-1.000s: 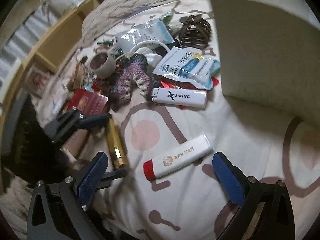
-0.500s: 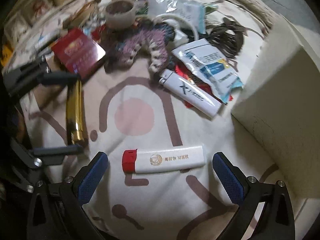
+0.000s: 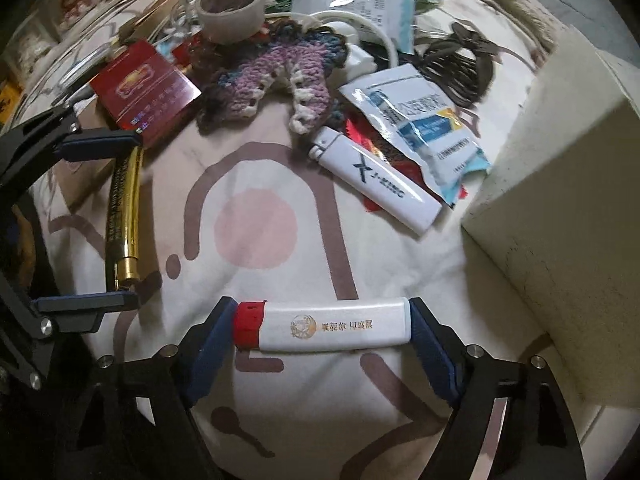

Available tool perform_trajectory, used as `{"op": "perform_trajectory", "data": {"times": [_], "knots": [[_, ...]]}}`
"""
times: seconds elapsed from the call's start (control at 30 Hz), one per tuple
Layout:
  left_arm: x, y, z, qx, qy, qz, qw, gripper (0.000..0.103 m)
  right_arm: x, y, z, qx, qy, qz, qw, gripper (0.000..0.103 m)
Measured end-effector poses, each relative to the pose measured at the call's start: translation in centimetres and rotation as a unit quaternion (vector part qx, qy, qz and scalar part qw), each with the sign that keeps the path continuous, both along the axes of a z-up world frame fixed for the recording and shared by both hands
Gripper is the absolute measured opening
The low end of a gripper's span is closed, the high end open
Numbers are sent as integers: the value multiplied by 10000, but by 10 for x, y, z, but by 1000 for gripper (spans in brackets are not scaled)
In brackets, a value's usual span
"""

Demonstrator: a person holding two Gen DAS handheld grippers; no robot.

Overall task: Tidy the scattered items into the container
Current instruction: 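Close left gripper on the gold lighter while right gripper closes on the white tube, then lift and carry the gold lighter and white tube over the white box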

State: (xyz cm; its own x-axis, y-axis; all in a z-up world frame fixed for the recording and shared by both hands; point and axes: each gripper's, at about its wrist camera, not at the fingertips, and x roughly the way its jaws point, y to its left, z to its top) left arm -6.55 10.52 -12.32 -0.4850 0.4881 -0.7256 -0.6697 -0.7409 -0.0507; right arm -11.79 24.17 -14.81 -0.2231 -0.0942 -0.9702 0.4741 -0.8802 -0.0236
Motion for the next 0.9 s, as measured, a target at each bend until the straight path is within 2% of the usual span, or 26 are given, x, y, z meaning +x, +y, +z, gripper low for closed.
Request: {"op": "perform_trajectory", "data": {"times": [0.13,0.4,0.6,0.73,0.9], "knots": [[0,-2,4,108,38,55,9999,81,2,5,6,75,234,-493,9985,84],[-3,-9,16,347,132,270,9989,81,13,22,38,-439,774,-1100,9899,84],[-4,-4,29,485,369,295,9977,81,24,34,61,-678,1266,-1776,9736,84],[-4,6,40,545,511,228,9969,81,45,60,78,-882,1520,-2147,9607,84],[-4,24,57,617,701,114,9956,81,52,92,107,-942,1805,-2449,9479,84]]}}
